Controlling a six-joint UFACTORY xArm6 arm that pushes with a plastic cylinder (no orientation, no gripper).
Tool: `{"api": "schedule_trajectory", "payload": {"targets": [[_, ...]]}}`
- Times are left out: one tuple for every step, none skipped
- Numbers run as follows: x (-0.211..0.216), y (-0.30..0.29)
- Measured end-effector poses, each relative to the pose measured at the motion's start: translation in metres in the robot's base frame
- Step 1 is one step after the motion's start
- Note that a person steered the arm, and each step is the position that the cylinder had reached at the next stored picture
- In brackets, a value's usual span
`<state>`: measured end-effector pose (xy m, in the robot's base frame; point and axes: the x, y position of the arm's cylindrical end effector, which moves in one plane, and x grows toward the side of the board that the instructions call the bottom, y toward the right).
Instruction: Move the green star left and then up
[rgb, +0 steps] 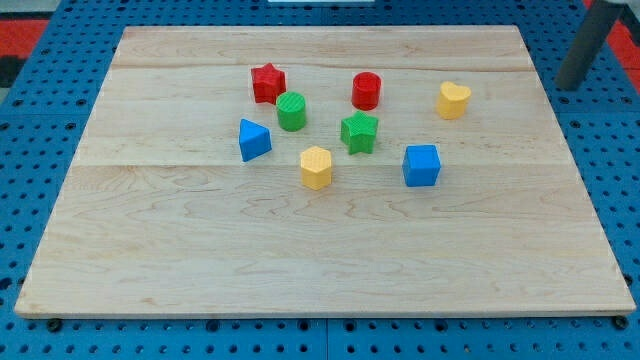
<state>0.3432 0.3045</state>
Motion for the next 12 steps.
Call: {"api": "schedule_trajectory", "payload": {"targets": [[0.046, -0.047], [0.077, -0.111], [0.076, -0.173], [0.066, -0.221], [0.046, -0.245], [0.044, -0.291], [0.057, -0.349], [0.060, -0.384], [0.073, -0.393], [0.080, -0.404], [0.103, -0.424], [0.115, -0.448]]}}
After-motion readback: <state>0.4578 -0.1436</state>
